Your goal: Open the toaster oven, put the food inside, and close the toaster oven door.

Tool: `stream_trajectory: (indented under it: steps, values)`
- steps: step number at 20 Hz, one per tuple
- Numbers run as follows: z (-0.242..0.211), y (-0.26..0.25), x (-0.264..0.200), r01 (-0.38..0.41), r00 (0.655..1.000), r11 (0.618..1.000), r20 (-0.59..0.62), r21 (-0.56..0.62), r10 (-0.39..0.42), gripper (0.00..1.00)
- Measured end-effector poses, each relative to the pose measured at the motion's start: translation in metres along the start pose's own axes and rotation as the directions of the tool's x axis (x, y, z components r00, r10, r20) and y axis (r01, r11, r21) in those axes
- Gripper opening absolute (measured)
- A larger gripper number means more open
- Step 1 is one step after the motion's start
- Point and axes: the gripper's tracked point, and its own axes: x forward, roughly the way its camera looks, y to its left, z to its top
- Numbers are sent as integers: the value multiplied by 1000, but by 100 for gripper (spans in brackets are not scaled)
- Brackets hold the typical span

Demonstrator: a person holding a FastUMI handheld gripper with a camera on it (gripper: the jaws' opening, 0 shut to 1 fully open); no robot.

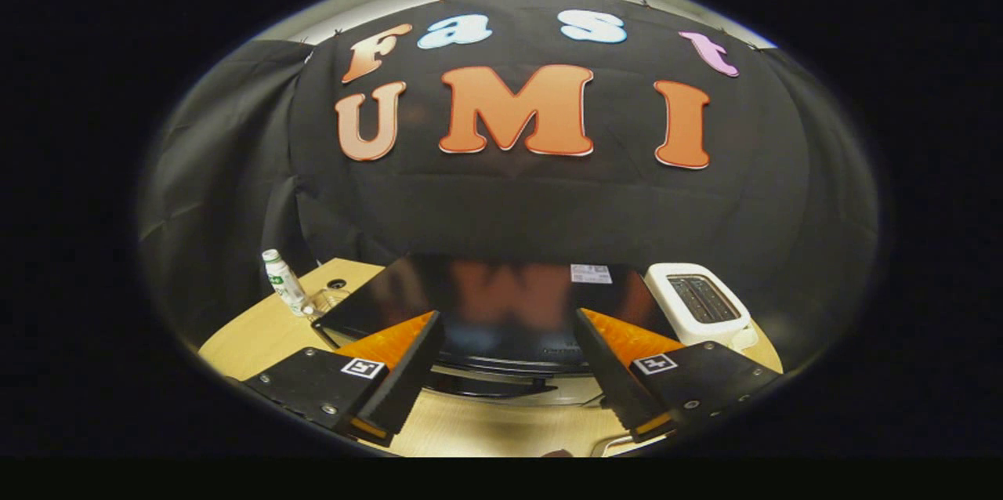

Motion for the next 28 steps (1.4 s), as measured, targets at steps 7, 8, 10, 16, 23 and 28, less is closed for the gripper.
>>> stream_trajectory:
  steps: [7,8,10,16,23,28]
  values:
    - [-24,9,-4,2,1000,1000,-8,29,-2,97]
    - [-28,10,-7,2,1000,1000,-11,1,-2,97]
    - [-28,17,-15,-13,1000,1000,22,13,12,93]
    - [-53,26,-47,-59,997,998,-52,36,61,75]
    - [-108,45,-89,-146,969,987,-188,73,157,75]
    - [-160,63,-107,-212,931,972,-283,98,232,75]
